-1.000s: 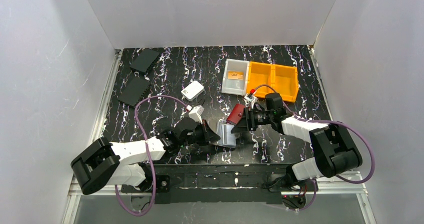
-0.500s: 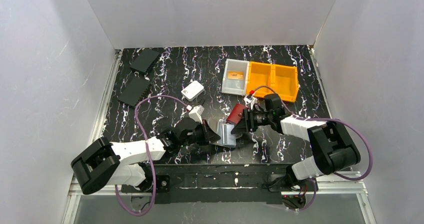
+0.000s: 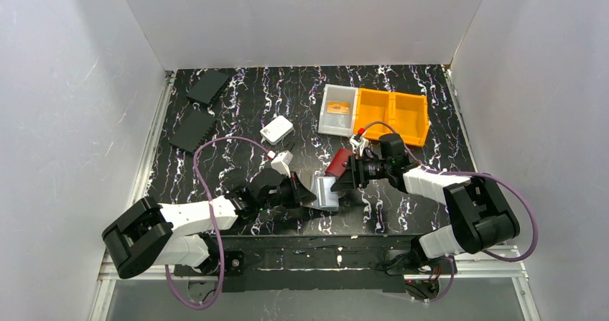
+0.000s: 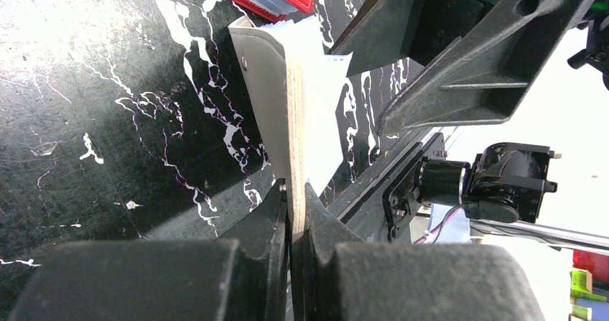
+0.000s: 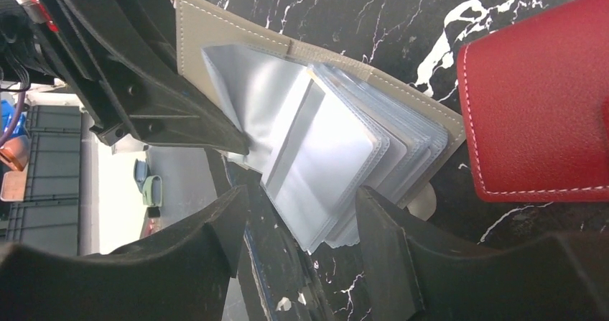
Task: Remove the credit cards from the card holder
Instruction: Remove the credit card from the card holder.
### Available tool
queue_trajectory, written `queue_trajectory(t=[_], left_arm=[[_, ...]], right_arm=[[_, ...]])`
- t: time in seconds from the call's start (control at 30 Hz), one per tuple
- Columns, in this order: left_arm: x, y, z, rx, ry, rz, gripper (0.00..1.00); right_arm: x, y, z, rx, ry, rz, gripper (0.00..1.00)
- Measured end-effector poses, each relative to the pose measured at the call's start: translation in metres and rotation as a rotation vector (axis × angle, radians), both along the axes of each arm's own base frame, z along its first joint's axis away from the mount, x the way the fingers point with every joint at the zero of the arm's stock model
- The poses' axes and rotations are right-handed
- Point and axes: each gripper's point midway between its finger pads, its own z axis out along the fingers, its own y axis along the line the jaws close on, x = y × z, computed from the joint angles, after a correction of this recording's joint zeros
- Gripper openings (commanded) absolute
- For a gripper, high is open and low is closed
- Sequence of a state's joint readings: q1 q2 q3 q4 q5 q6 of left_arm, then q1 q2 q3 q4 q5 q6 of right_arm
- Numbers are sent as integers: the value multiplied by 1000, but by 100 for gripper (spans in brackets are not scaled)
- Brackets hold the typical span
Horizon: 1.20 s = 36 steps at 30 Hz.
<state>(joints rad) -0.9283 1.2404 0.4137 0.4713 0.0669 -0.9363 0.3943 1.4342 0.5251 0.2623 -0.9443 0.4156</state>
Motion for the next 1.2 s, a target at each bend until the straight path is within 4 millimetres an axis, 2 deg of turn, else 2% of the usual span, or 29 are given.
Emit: queue_trajectory(t=[0.13,0.57,1.0,1.2], left_arm=[[0,0,-2,3,2,1,0],[1,0,-2,0,6,6,0],[1,-1,-2,-1,7,6,0],[2,-1,-2,-1,6,6,0]], right_arm=[[1,-1,3,-4,-34,-2,65],[1,-7,-11,-68,-34,-16,67],[-4,1,-1,-15,-23,13,63],[-4,1,-6,-22,-2,14,66]])
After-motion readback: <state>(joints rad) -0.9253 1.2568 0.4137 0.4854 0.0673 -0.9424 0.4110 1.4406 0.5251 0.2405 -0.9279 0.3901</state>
